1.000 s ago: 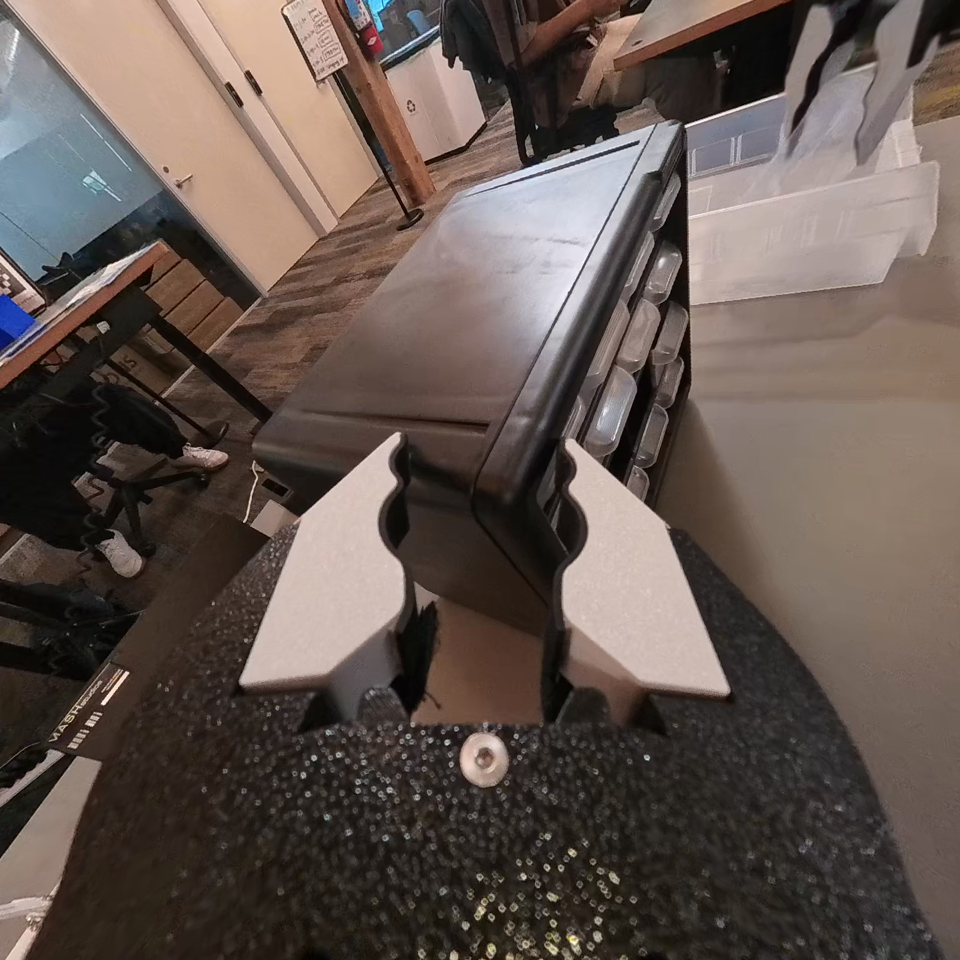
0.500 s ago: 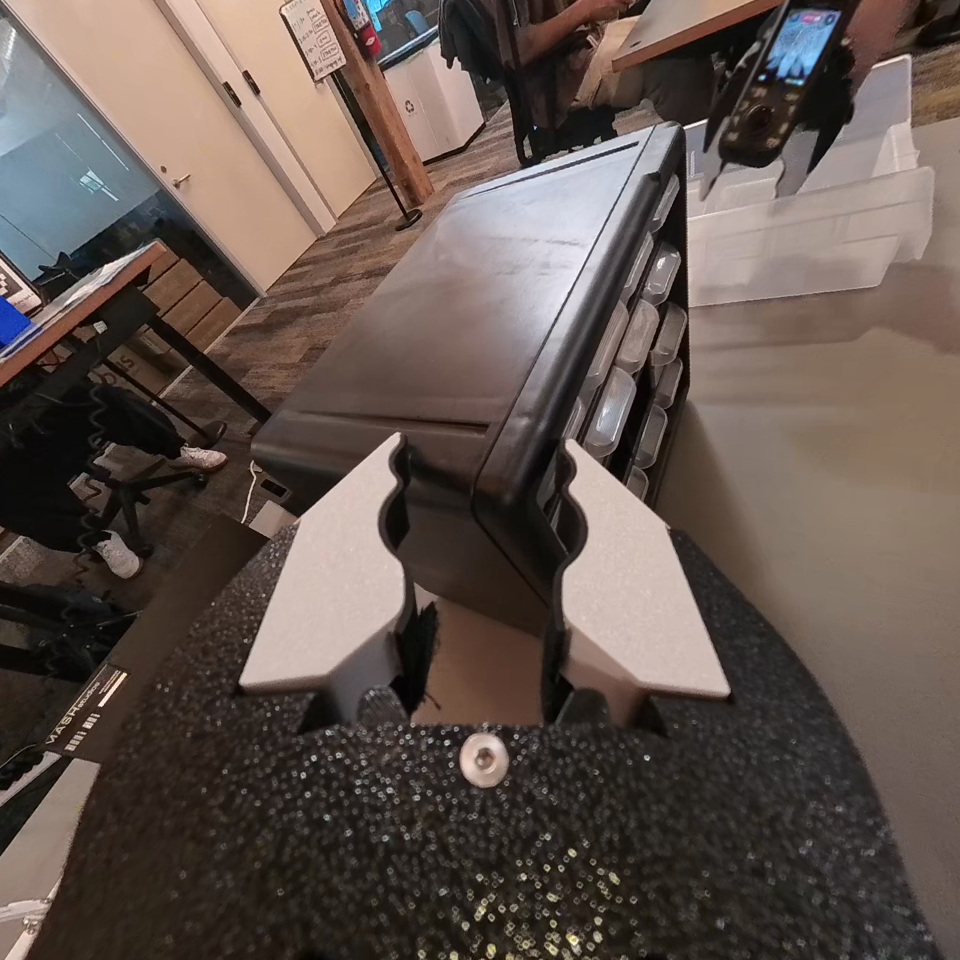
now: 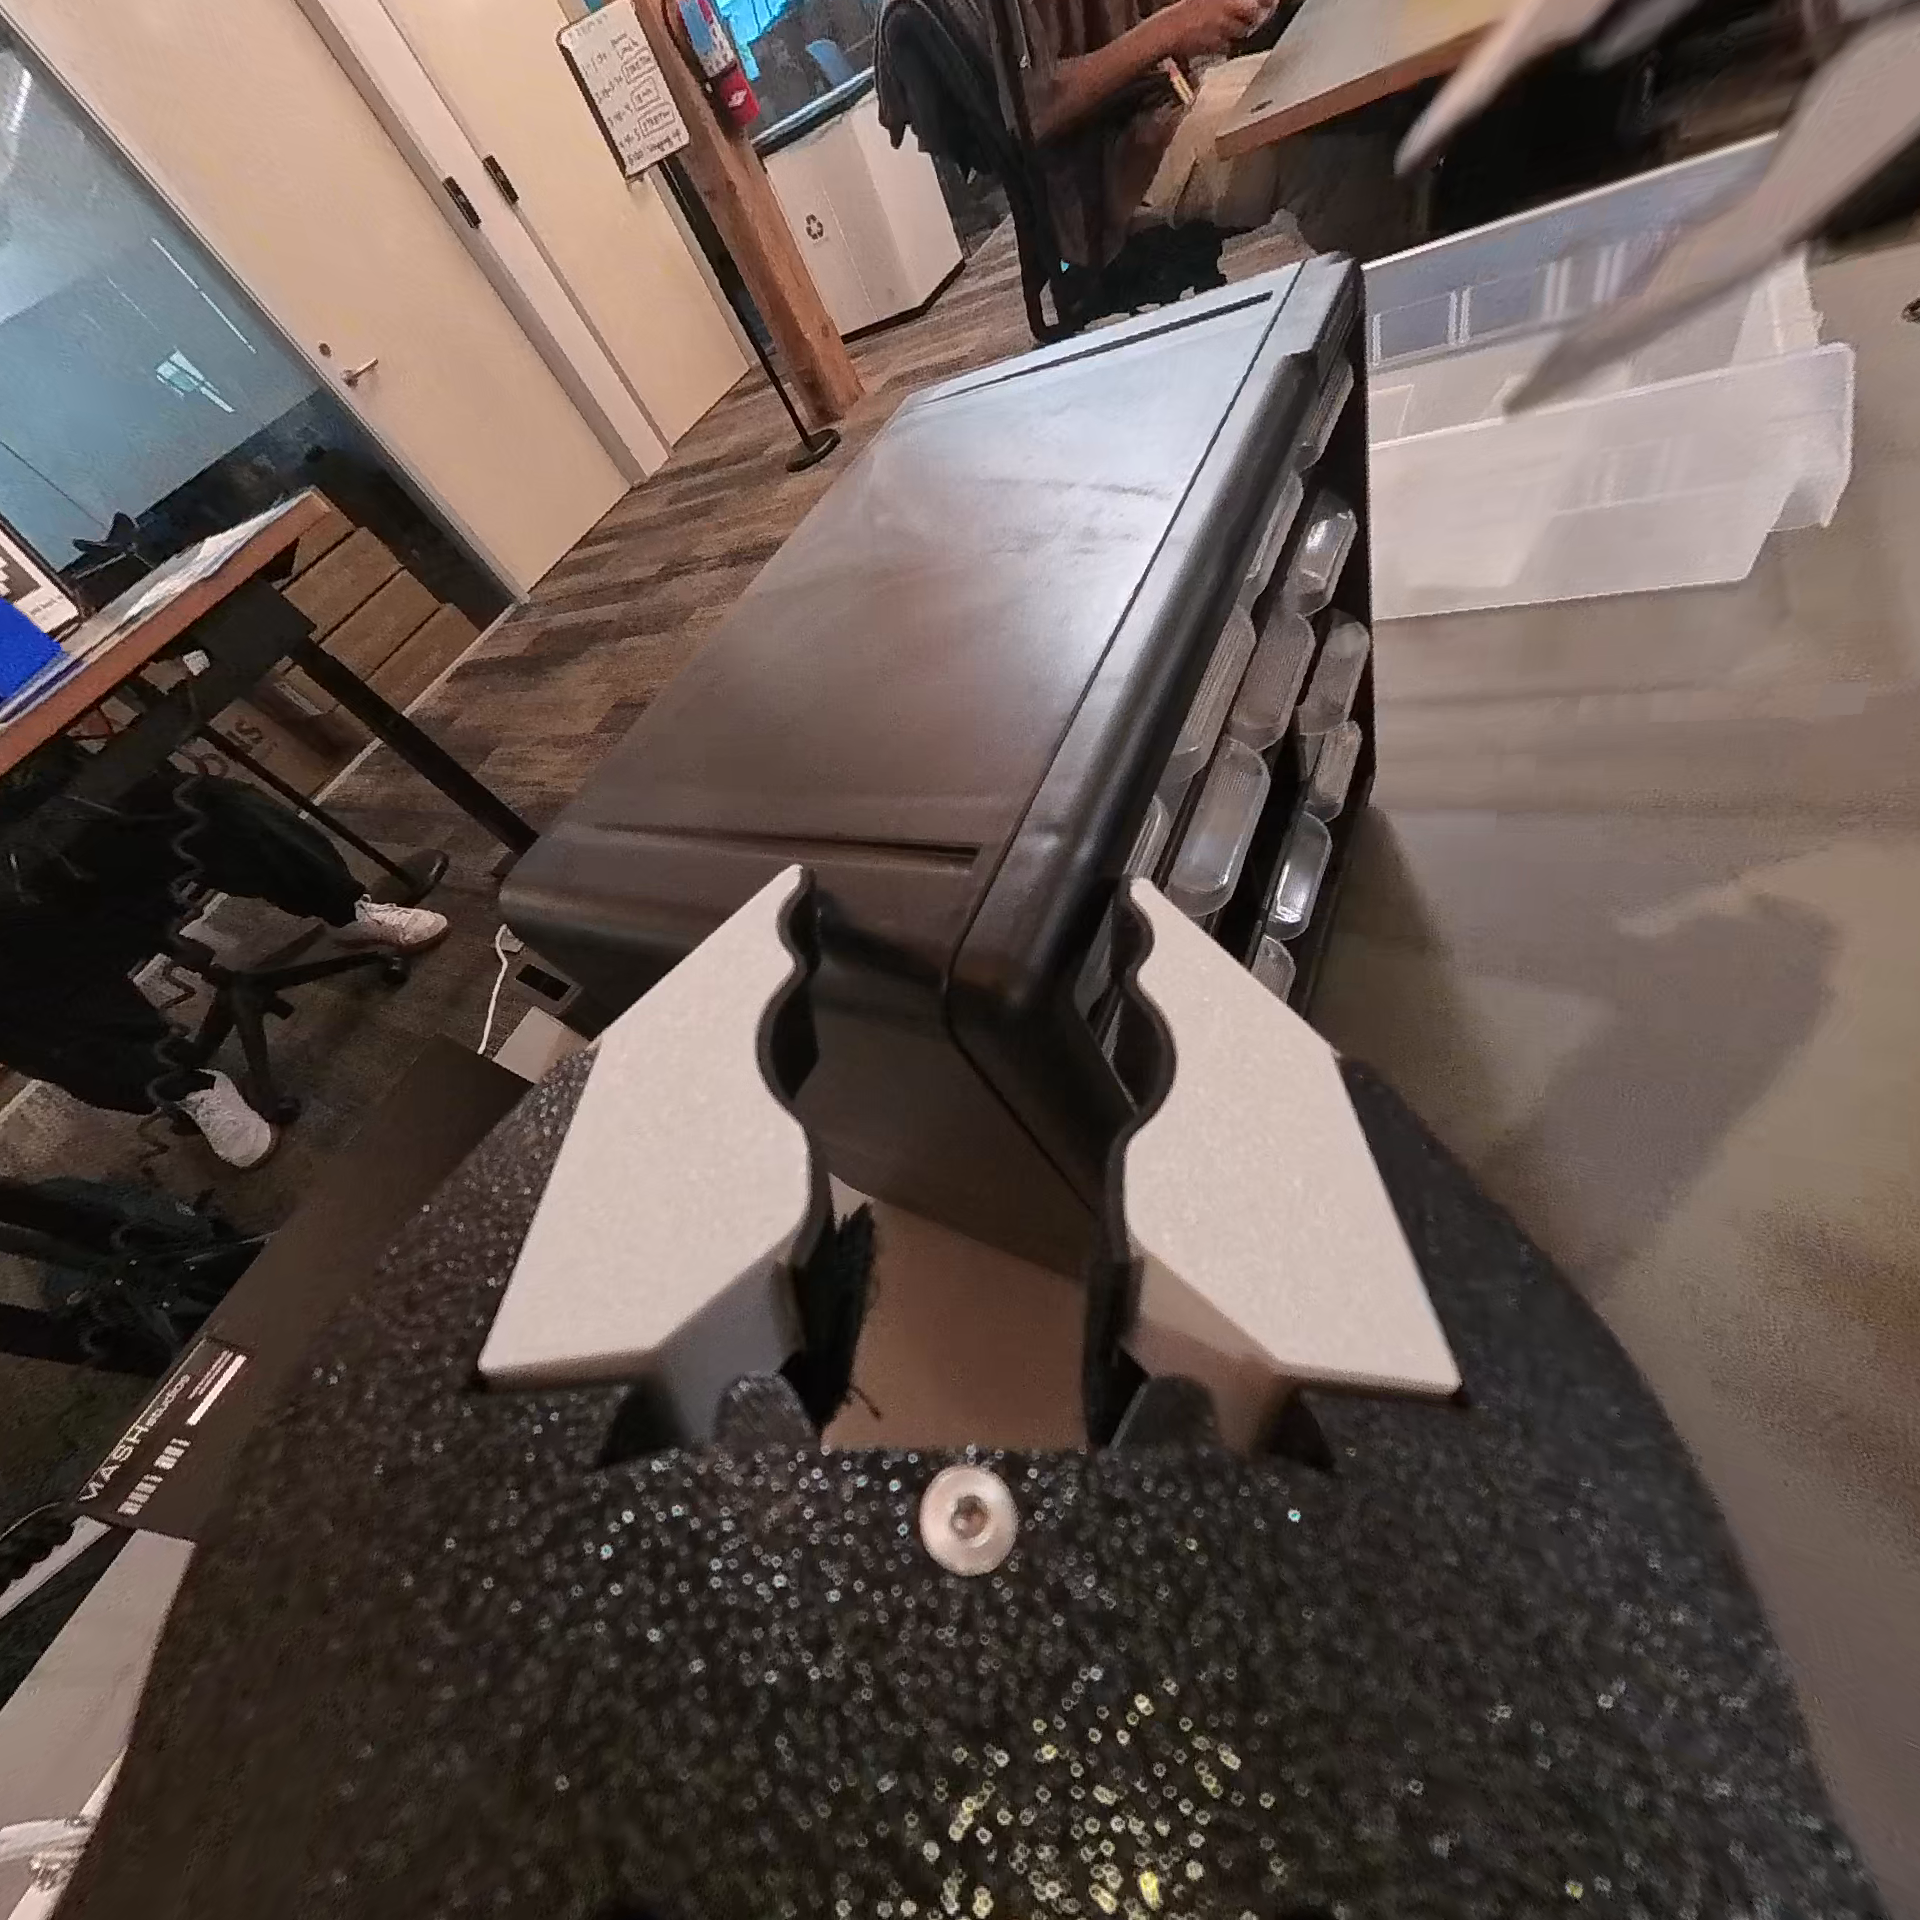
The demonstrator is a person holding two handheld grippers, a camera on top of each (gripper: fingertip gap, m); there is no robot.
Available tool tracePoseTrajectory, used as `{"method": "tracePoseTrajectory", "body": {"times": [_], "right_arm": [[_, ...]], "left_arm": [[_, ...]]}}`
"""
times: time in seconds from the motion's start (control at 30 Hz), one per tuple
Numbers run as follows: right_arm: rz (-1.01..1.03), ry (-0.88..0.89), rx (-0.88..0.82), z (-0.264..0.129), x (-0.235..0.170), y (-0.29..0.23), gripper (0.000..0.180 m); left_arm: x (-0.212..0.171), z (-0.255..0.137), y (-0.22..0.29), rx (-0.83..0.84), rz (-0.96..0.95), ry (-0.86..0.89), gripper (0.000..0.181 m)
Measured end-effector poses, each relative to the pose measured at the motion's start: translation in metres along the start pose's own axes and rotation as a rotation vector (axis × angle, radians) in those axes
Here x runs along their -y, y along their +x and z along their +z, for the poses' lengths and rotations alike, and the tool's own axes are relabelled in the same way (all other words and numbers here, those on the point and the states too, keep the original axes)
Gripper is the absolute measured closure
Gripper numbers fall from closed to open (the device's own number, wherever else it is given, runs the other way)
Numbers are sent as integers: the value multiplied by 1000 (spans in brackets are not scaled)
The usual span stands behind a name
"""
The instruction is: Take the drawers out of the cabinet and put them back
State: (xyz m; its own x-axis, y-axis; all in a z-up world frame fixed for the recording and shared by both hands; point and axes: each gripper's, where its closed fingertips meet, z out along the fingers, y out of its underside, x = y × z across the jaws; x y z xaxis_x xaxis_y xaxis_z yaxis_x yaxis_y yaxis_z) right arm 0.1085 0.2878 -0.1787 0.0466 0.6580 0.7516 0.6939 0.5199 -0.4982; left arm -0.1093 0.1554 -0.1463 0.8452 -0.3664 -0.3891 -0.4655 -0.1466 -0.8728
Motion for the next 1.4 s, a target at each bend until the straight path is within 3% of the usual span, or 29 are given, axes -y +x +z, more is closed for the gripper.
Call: {"method": "tracePoseTrajectory", "body": {"times": [0.03,0.17,0.3,0.4,0.47,0.63,0.87,0.93,1.03,1.2,1.4], "right_arm": [[-83,19,-10,6,13,-22,113],[-448,16,-138,36,34,-76,132],[-531,-26,-243,62,30,-83,132],[-548,-57,-296,69,28,-79,158],[-591,-62,-322,67,29,-79,169],[-592,-59,-322,52,29,-87,169],[-596,-43,-292,2,25,-118,169],[-573,-33,-259,-10,24,-127,164],[-454,-6,-213,-26,20,-130,140],[-165,-71,-229,-50,5,-97,120],[193,-109,-72,-42,17,-93,112]], "left_arm": [[0,0,0,0,0,0,127],[0,0,0,-1,0,1,127],[0,0,0,0,1,-1,127],[0,0,0,-2,1,1,127],[0,0,0,-4,1,3,127],[0,0,0,-8,0,8,127],[0,0,0,-10,-1,11,127],[0,0,0,-9,-1,10,127],[0,0,0,-8,-2,11,127],[0,0,0,-8,-2,12,127],[0,0,0,-10,-3,18,127]]}}
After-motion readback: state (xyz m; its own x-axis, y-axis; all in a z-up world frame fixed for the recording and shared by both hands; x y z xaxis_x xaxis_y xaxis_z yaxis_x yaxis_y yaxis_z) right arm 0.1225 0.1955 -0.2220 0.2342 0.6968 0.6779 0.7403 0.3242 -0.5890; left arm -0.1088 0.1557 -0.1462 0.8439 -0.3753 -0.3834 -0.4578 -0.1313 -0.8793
